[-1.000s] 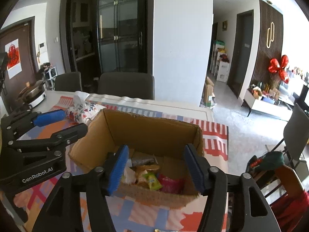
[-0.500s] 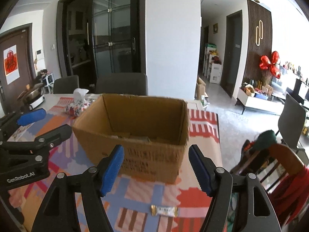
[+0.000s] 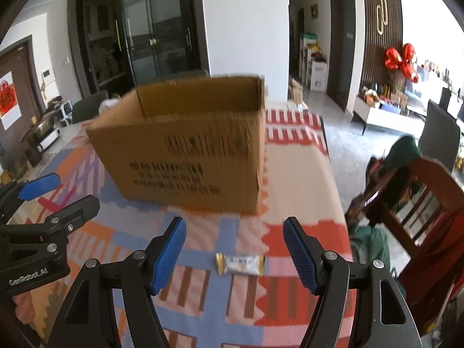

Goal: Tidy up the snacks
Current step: 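Move the right gripper to the gold-edged white packet on the table, then grasp the gold-edged white packet with the right gripper and lift it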

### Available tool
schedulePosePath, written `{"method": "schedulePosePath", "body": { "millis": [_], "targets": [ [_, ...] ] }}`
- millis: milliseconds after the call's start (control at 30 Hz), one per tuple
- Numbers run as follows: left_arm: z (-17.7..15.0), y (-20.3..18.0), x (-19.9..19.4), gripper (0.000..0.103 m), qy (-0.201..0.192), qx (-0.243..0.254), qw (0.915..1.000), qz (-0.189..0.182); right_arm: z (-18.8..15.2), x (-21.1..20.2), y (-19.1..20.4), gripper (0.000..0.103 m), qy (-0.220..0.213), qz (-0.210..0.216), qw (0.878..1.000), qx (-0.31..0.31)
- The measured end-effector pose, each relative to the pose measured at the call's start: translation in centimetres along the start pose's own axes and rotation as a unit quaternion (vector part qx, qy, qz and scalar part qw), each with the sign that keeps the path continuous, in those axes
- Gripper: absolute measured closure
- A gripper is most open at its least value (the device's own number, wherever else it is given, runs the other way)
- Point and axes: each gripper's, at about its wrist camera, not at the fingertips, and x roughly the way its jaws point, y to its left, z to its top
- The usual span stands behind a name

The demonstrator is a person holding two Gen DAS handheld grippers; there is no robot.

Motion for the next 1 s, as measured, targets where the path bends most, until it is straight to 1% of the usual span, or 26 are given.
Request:
{"method": "schedulePosePath", "body": {
  "millis": [133, 300, 400, 633, 800, 867, 933, 1000],
  "targets": [
    [-1.1, -0.6, 1.5, 0.019, 0.025, 0.005, 0.9997, -0.001, -1.2, 1.4, -0.1, 0.033, 0.027, 0.001, 1.0, -0.008],
    [-2.0, -1.3, 3.1, 0.019, 0.045, 0.02, 0.9987, 0.016, -2.3, 3.4, -0.2, 0.033, 0.06, 0.002, 0.998, -0.016],
    [-2.3, -1.6, 4.1, 0.019, 0.059, 0.021, 0.9979, 0.017, -2.7, 4.4, -0.3, 0.033, 0.077, -0.002, 0.997, -0.019],
    [-2.5, -1.7, 5.7, 0.019, 0.079, 0.019, 0.9964, 0.025, -2.9, 6.4, -0.5, 0.033, 0.1, -0.011, 0.995, -0.021],
    [-2.6, -1.3, 6.3, 0.019, 0.084, 0.013, 0.996, 0.027, -3.0, 7.3, -0.3, 0.034, 0.103, -0.019, 0.994, -0.032],
    [-2.6, -1.2, 6.4, 0.019, 0.084, 0.013, 0.9961, 0.026, -3.0, 7.2, -0.1, 0.04, 0.1, -0.017, 0.994, -0.035],
    [-2.6, -1.1, 6.4, 0.019, 0.083, 0.012, 0.9961, 0.026, -3.1, 7.0, 0.1, 0.049, 0.098, -0.014, 0.994, -0.038],
    [-2.5, -1.1, 6.4, 0.019, 0.083, 0.012, 0.9962, 0.025, -3.1, 6.9, 0.3, 0.054, 0.097, -0.012, 0.994, -0.04]
  ]
}}
